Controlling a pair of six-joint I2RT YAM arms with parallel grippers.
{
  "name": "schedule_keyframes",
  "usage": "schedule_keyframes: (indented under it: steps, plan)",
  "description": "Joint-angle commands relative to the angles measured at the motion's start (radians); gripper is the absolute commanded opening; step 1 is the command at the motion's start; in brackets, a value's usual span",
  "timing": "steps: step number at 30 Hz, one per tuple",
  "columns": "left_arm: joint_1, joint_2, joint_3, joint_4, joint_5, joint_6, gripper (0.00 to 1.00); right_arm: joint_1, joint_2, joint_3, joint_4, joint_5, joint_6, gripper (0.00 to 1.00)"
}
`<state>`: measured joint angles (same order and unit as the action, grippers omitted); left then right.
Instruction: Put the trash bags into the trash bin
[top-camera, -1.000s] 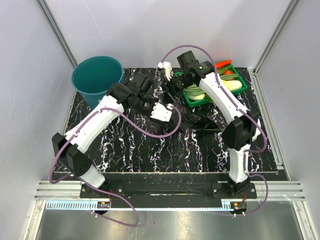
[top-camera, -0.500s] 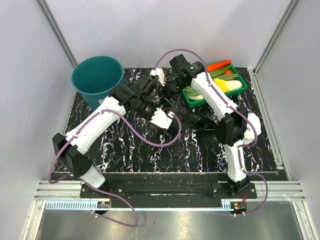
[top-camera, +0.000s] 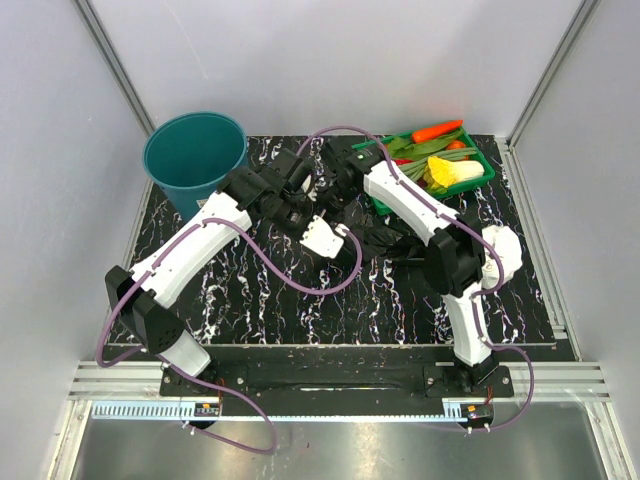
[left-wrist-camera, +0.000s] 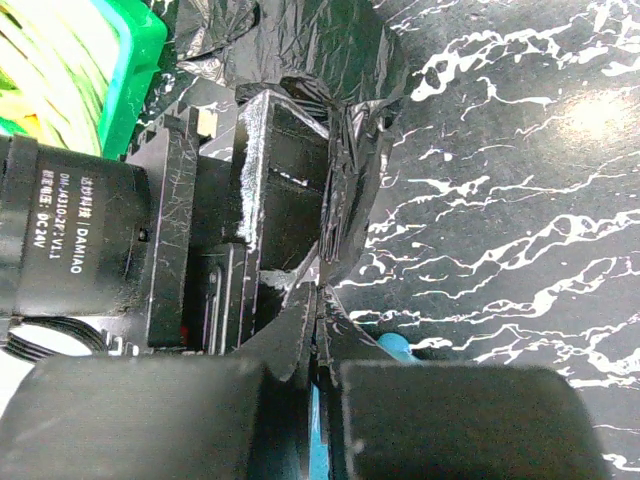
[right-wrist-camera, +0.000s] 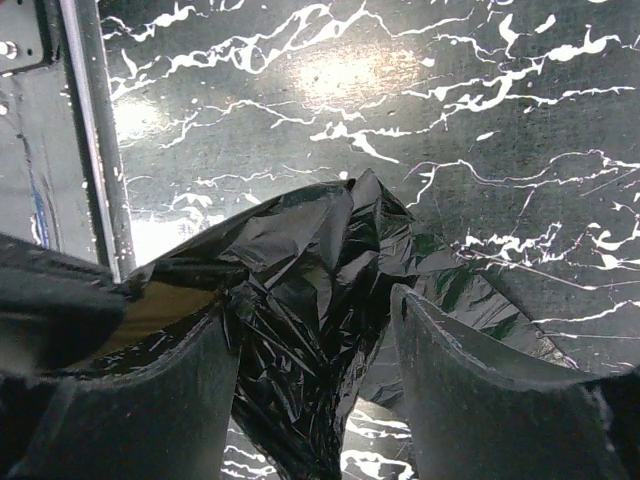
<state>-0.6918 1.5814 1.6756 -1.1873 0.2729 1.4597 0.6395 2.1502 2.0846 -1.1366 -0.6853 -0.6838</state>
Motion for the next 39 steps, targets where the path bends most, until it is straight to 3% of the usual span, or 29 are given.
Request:
schedule_keyframes:
  steps: [1, 7, 18, 22, 28, 39]
  plan:
    - [-0.005, 0.003, 0.055, -0.011, 0.037, 0.021, 0.0, 0.022, -0.055, -0.029, 0.08, 0.029, -0.008, 0.66]
    - [-0.005, 0.003, 0.07, 0.017, 0.04, -0.013, 0.0, 0.032, -0.056, -0.067, 0.13, 0.033, 0.045, 0.66]
    - [-0.005, -0.006, 0.18, -0.038, 0.118, -0.084, 0.0, 0.045, -0.059, -0.158, 0.345, 0.331, 0.243, 0.65]
    - [-0.003, -0.023, 0.174, -0.074, 0.107, -0.093, 0.0, 0.045, -0.061, -0.14, 0.341, 0.414, 0.254, 0.56]
    - [0.003, -0.054, 0.197, -0.139, 0.085, -0.099, 0.0, 0.028, -0.082, -0.132, 0.342, 0.561, 0.263, 0.64]
    - [0.06, -0.095, 0.171, -0.17, 0.003, -0.091, 0.0, -0.098, -0.099, 0.1, 0.241, 0.65, 0.3, 0.66]
